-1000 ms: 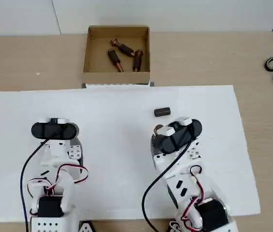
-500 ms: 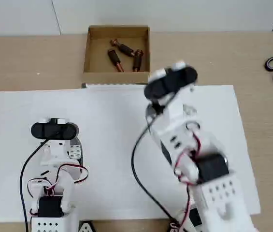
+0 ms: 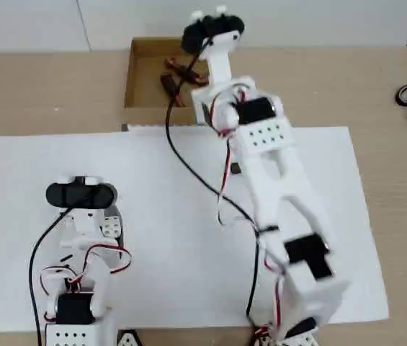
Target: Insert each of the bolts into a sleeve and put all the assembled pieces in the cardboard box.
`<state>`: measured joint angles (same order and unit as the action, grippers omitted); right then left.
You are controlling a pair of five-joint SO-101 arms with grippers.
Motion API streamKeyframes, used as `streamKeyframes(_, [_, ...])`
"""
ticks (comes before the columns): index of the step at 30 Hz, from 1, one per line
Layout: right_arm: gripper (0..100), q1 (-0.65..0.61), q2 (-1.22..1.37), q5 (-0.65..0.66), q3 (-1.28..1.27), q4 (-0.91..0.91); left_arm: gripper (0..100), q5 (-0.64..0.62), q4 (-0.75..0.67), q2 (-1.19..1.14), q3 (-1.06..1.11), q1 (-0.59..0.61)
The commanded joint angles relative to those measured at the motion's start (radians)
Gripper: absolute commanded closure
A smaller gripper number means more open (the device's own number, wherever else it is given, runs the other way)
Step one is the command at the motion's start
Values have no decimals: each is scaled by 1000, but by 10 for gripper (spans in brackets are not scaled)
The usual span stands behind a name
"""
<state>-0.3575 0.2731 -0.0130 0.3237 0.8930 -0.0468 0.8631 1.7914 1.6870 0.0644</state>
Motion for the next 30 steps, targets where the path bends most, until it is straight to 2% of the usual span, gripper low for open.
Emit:
streamKeyframes(1, [995,22,200,26,336,-44,994,5,2,9,-4,0])
streamKeyframes(8, [995,21,590,147,784,-114,994,5,2,9,-4,0])
streamKeyframes(15, [991,12,897,315,1128,-209,994,5,2,9,-4,0])
streamKeyframes(18, [978,8,970,388,1232,-145,994,5,2,9,-4,0])
streamKeyframes(23, [817,7,993,423,1320,62,994,5,2,9,-4,0])
streamKeyframes(30, [811,13,981,423,1363,160,994,5,2,9,-4,-2])
